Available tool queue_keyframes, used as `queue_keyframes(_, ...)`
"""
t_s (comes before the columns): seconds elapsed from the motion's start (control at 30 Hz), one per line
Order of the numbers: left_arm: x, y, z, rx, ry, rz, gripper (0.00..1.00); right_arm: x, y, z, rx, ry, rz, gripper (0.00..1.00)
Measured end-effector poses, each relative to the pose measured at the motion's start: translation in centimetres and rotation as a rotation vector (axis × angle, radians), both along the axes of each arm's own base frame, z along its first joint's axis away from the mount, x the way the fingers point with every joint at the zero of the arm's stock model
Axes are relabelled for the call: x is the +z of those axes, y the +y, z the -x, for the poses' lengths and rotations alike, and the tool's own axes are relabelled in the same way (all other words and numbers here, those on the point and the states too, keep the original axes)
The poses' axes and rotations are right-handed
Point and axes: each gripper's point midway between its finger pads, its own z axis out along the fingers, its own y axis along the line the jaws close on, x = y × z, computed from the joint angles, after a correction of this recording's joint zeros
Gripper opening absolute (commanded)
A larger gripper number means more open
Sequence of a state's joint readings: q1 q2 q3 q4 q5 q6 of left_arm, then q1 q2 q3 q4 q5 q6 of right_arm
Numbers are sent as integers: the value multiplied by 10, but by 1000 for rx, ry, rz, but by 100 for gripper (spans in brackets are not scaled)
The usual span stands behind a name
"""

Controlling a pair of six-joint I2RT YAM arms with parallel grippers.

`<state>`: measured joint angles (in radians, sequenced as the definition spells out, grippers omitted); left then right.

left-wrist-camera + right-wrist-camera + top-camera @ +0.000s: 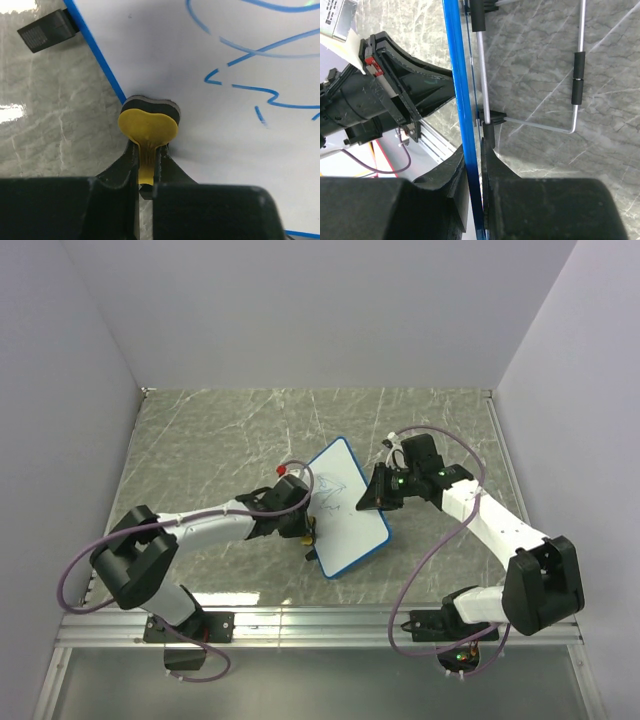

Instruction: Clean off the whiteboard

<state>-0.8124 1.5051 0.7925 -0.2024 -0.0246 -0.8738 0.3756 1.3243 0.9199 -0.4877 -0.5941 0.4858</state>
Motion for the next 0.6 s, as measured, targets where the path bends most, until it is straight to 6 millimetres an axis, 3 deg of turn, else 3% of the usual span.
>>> queue_keyframes(0.17, 18, -22, -2, -82, -26, -78, 0, 1, -1, 0, -1, -3, 1, 0)
queue_keyframes(0.43, 84, -107, 18, -299, -135, -22, 0, -2, -6, -2, -8, -10, 22, 0)
queue_keyframes(0.6, 81, -106, 18, -298, -121, -21, 0, -5, -9, -1, -4, -3, 30, 0)
